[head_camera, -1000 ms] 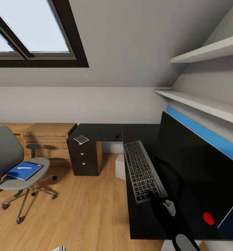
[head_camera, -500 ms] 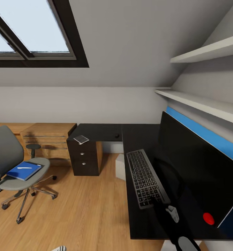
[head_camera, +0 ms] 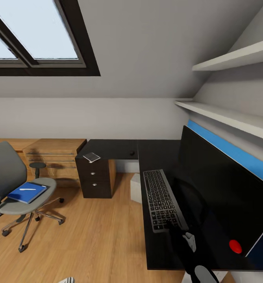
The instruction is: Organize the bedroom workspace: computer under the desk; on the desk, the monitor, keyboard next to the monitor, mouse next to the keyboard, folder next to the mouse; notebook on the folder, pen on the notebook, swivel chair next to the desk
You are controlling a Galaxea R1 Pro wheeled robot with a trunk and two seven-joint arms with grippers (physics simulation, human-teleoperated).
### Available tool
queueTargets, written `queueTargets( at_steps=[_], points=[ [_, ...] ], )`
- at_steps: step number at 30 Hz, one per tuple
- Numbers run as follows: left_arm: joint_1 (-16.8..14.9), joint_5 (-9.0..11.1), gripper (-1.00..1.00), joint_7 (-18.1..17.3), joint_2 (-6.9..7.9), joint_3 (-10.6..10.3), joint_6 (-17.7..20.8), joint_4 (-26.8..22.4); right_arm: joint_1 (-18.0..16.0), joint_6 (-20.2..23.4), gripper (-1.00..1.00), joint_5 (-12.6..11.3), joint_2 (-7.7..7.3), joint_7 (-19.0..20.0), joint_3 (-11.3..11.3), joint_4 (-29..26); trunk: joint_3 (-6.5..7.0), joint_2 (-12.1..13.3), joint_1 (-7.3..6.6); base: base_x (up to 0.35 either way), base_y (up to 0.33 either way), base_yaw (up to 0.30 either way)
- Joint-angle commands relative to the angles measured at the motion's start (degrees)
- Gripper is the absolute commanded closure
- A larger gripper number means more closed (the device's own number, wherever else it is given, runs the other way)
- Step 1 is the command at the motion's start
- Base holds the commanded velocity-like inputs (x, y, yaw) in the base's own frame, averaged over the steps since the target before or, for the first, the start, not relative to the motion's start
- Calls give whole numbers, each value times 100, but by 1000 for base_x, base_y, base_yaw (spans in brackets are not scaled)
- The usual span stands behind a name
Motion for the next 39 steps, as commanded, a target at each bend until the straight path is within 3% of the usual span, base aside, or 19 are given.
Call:
queueTargets(
  at_steps=[1,30,34,39],
  points=[
    [-1,43,-100,-20,-6,20,49,-11,-6,-37,100,-59,12,15,16,2,-7,-6,1,0,0,0],
    [-1,43,-100,-18,-5,21,49,-11,-7,-100,100,-93,99,6,14,172,-7,-6,1,0,0,0],
    [-1,43,-100,-18,-5,22,48,-11,-6,-117,100,-188,107,6,16,173,-7,-6,1,0,0,0],
    [-1,43,-100,-18,-5,21,49,-11,-6,-127,100,-451,280,9,4,178,-7,-6,1,0,0,0]
  ],
)
